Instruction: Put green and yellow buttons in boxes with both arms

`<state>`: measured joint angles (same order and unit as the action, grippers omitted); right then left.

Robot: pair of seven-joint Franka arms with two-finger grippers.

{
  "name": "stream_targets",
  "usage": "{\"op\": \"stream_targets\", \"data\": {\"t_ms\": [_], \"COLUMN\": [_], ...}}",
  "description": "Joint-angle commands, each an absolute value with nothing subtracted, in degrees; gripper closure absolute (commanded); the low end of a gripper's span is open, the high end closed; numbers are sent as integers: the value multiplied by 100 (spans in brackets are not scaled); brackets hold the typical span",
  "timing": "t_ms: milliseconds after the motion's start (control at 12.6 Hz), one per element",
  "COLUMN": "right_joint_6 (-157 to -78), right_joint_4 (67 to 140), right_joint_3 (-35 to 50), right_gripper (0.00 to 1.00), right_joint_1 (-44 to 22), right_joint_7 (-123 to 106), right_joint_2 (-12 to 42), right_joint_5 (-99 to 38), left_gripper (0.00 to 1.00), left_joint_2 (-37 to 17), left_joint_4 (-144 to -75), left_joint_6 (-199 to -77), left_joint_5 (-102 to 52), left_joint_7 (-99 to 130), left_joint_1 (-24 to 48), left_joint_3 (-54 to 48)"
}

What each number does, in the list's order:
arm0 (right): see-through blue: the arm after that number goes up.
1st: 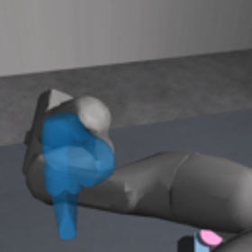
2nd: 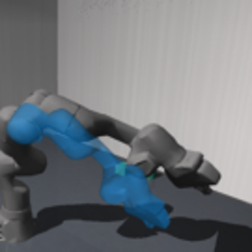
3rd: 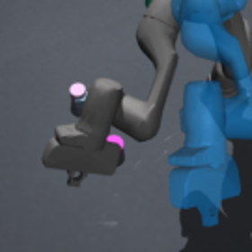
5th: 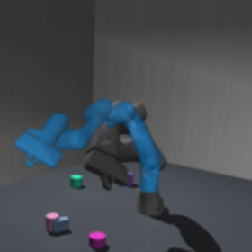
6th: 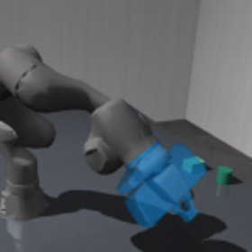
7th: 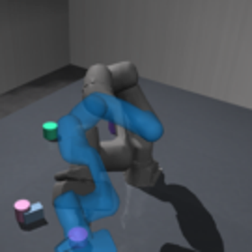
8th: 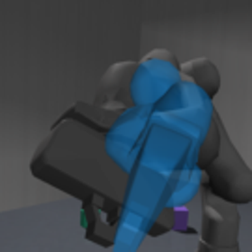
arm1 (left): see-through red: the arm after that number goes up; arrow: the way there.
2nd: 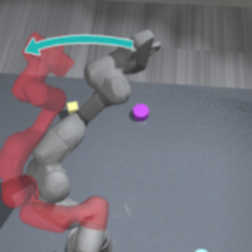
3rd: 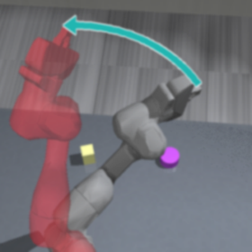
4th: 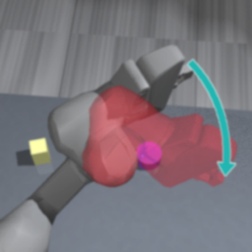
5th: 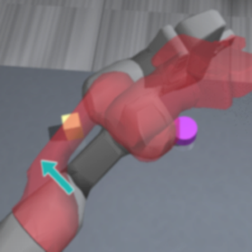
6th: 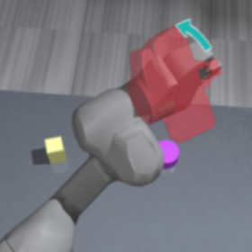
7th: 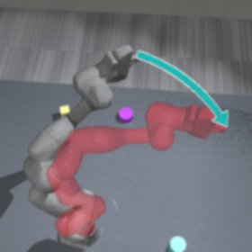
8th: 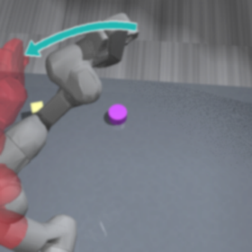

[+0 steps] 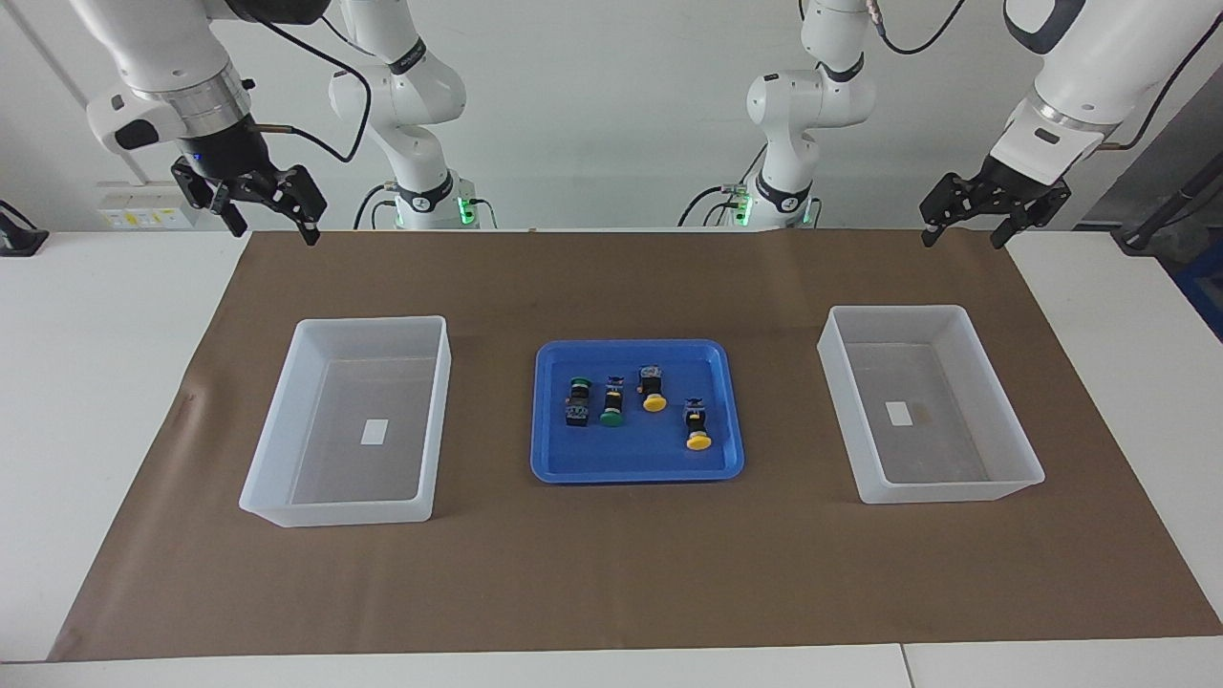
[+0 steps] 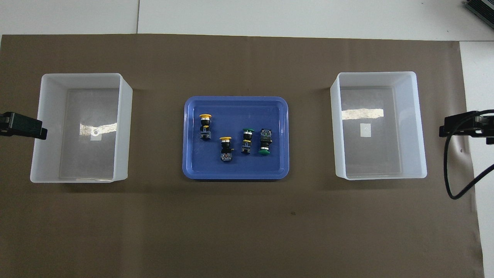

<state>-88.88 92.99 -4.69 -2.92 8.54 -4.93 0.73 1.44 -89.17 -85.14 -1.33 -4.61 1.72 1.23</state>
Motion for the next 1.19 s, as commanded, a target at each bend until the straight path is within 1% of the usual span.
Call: {"op": "stream_targets", "data": {"t_ms": [0, 476, 714, 793, 952, 1110], "right_joint_6": [-8895, -8938, -8965, -9104, -9472, -10087], "right_joint_4": [9509, 9624, 9624, 9633, 9633, 9895], "right_joint_3": [-457, -422, -422, -413, -413, -413], "right_gripper": [0, 0, 0, 0, 0, 0], "right_joint_1": [-272, -378, -580, -658, -1018, -1449], "right_joint_7": [738, 993, 1133, 1169, 1457, 1730], "right_joint_2": [-677, -677, -607, -546, -370, -229], "right_joint_5": [53, 62, 140, 132, 132, 132], "left_gripper": [0, 0, 0, 0, 0, 0], "left_joint_2": [211, 211, 211, 211, 211, 211], "left_joint_4": [-8991, -8991, -8991, -8991, -9026, -9026], "left_joint_6": [-8596, -8578, -8561, -8543, -8569, -8552], "left_joint_5": [-53, -53, -53, -53, -53, -53], "left_joint_7": [-466, -457, -448, -440, -448, -440], "left_joint_1": [97, 105, 105, 105, 105, 105], "left_joint_3": [70, 70, 70, 70, 79, 79]}}
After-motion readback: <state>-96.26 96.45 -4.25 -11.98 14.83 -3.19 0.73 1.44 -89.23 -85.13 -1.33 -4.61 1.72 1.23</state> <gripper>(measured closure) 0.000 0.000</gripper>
